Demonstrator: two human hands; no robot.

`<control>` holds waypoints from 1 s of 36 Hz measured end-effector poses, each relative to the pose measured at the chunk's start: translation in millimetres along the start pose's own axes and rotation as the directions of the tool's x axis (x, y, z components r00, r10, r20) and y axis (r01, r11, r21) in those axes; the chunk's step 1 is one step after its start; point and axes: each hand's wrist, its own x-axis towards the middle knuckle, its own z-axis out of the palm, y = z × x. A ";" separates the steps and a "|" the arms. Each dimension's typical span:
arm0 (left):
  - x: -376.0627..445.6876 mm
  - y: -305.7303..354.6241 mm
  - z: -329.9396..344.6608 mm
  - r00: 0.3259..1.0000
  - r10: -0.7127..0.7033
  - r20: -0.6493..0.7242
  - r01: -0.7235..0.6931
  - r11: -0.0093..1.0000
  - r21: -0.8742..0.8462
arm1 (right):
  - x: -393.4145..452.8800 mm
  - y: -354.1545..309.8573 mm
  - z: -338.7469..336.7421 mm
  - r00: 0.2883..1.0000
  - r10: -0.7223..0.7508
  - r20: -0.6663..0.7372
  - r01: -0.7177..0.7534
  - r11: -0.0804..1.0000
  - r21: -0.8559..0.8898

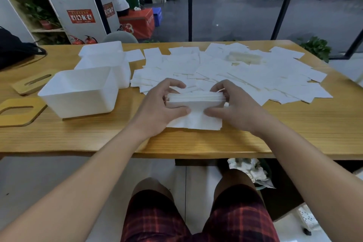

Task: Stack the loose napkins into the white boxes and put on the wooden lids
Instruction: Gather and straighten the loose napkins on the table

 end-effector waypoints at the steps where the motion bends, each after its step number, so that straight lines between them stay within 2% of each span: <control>1: -5.1 1.1 2.6 1.000 -0.005 -0.029 0.002 0.996 -0.091 | -3.4 0.8 4.0 1.000 0.000 -0.025 0.003 0.995 0.096; 4: -17.2 8.8 12.4 0.993 -0.025 -0.115 -0.011 0.953 -0.301 | -13.0 -0.8 17.3 0.994 -0.014 -0.105 0.045 0.951 0.305; 6: -23.5 13.0 16.7 0.988 -0.046 -0.149 -0.015 0.923 -0.384 | -19.3 -4.3 24.2 0.987 -0.027 -0.159 0.083 0.929 0.362; 10: -40.8 9.0 23.8 0.988 -0.075 -0.135 0.024 0.938 -0.345 | -34.8 -7.1 40.3 0.986 -0.028 -0.167 0.107 0.869 0.484; 16: -54.7 3.8 23.5 0.980 -0.152 -0.126 0.095 0.924 -0.371 | -43.0 -2.9 46.9 0.984 -0.035 -0.174 0.102 0.914 0.393; 22: -56.9 12.1 30.2 0.970 -0.196 -0.142 0.128 0.914 -0.386 | -48.6 -7.5 49.7 0.994 0.016 -0.104 0.034 0.888 0.458; 26: -55.9 9.1 29.9 0.965 -0.208 -0.160 0.131 0.911 -0.391 | -48.1 -8.9 50.4 0.976 0.018 -0.219 0.091 0.875 0.476; 29: -59.7 15.3 30.8 0.975 -0.186 -0.122 0.127 0.915 -0.384 | -48.0 -11.0 50.5 0.974 0.071 -0.213 0.039 0.880 0.473; 32: -63.6 25.4 36.8 0.975 -0.144 -0.170 0.077 0.934 -0.350 | -45.4 -17.6 58.9 0.963 0.099 -0.250 0.030 0.885 0.465; 36: -68.5 21.1 39.7 0.960 -0.167 -0.226 0.080 0.934 -0.349 | -37.9 -22.3 68.7 0.907 0.199 -0.372 0.067 0.803 0.592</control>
